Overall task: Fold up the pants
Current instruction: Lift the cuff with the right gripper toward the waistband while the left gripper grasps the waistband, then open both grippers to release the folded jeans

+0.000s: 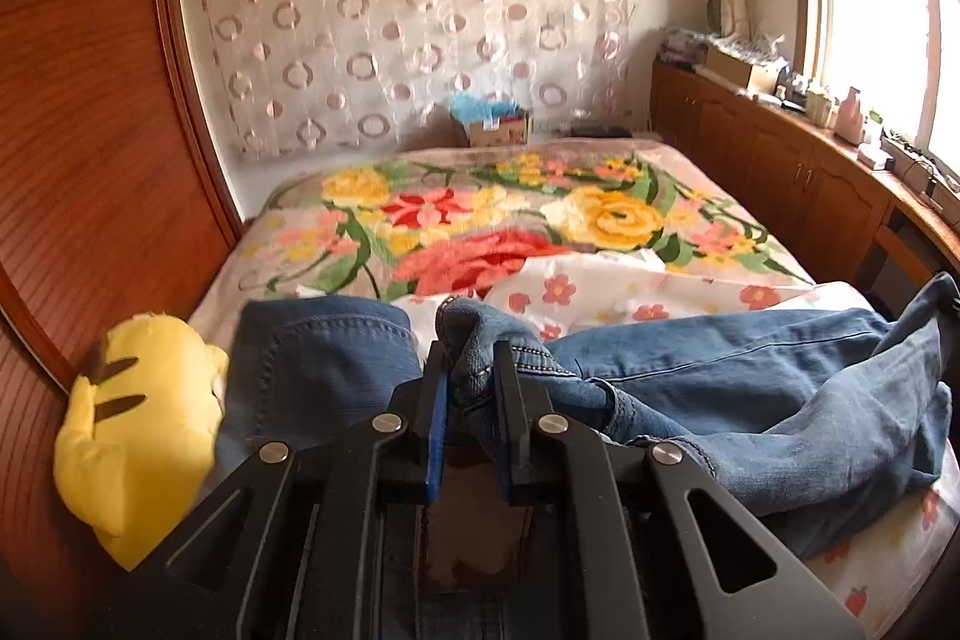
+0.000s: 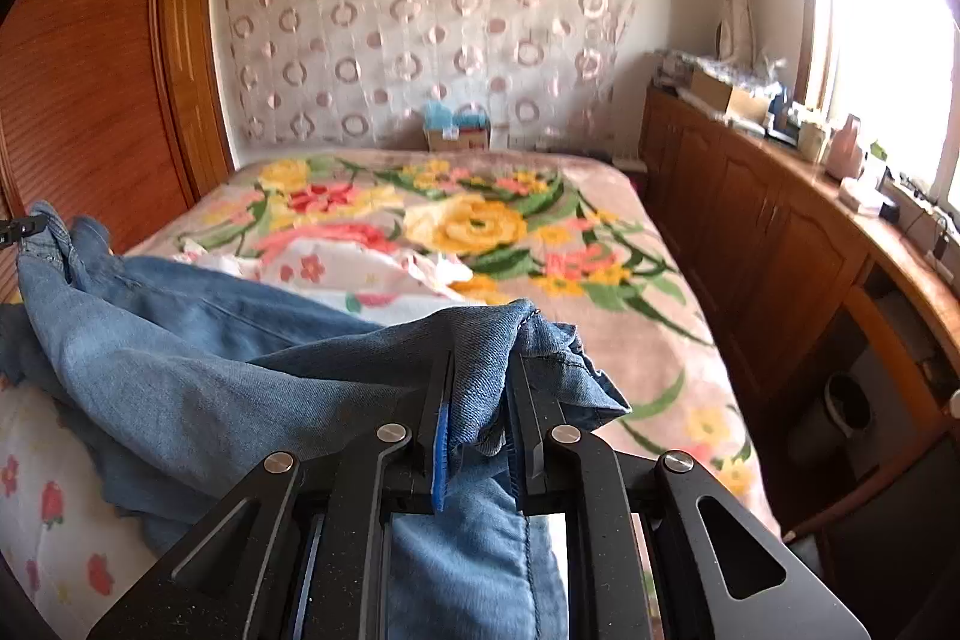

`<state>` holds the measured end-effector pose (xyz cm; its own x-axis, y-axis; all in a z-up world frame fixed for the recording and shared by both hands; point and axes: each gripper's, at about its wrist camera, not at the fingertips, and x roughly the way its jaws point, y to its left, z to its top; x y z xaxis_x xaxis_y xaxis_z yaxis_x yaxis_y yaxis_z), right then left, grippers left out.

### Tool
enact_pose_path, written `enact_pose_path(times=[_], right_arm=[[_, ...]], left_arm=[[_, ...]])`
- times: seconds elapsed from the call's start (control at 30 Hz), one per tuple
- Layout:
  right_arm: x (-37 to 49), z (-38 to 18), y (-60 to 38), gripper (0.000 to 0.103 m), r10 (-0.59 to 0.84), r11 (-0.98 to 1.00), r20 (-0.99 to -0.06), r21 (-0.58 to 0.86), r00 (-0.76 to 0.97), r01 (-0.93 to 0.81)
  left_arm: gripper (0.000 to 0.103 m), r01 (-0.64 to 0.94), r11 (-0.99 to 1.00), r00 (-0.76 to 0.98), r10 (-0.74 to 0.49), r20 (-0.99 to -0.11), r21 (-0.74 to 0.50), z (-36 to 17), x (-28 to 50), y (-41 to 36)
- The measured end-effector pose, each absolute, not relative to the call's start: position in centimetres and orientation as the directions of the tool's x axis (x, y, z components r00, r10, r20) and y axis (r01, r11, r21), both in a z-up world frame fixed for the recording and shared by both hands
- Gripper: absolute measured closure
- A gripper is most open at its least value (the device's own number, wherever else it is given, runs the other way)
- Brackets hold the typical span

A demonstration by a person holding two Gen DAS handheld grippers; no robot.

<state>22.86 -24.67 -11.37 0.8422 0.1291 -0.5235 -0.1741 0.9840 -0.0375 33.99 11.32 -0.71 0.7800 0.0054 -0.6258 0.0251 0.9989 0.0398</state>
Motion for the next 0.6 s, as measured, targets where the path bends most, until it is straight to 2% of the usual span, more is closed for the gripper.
enact_pose_path(times=[0.13, 0.23, 0.37, 0.4, 0.47, 0.6], right_arm=[[24.2, -11.5, -24.0, 0.088, 0.12, 0.985, -0.552, -0.036, 0.825, -0.167], [24.8, -11.0, -23.9, 0.087, 0.123, 0.987, -0.566, -0.02, 0.815, -0.162], [25.0, -10.0, -24.2, 0.074, 0.101, 0.99, -0.564, -0.024, 0.819, -0.138], [25.0, -9.9, -24.2, 0.069, 0.102, 0.99, -0.562, -0.022, 0.821, -0.138], [24.4, -9.5, -23.9, 0.061, 0.095, 0.99, -0.55, -0.035, 0.83, -0.136], [22.6, -9.3, -23.0, 0.056, 0.099, 0.986, -0.522, -0.064, 0.847, -0.154]], left_arm=[[0.089, 0.015, 0.999, 0.763, 0.009, -0.646, 0.032, -1.9, 35.1, 11.2], [0.083, 0.018, 1.0, 0.753, -0.001, -0.659, 0.019, -2.2, 35.2, 11.2], [0.066, 0.024, 1.0, 0.758, -0.027, -0.652, -0.014, -1.5, 34.5, 11.8], [0.058, 0.03, 0.999, 0.764, -0.034, -0.644, -0.017, -1.1, 34.1, 11.8], [0.057, 0.046, 0.999, 0.771, -0.047, -0.635, -0.018, -0.7, 33.4, 11.7], [0.054, 0.095, 0.995, 0.77, -0.094, -0.631, -0.032, -0.2, 31.9, 10.6]])
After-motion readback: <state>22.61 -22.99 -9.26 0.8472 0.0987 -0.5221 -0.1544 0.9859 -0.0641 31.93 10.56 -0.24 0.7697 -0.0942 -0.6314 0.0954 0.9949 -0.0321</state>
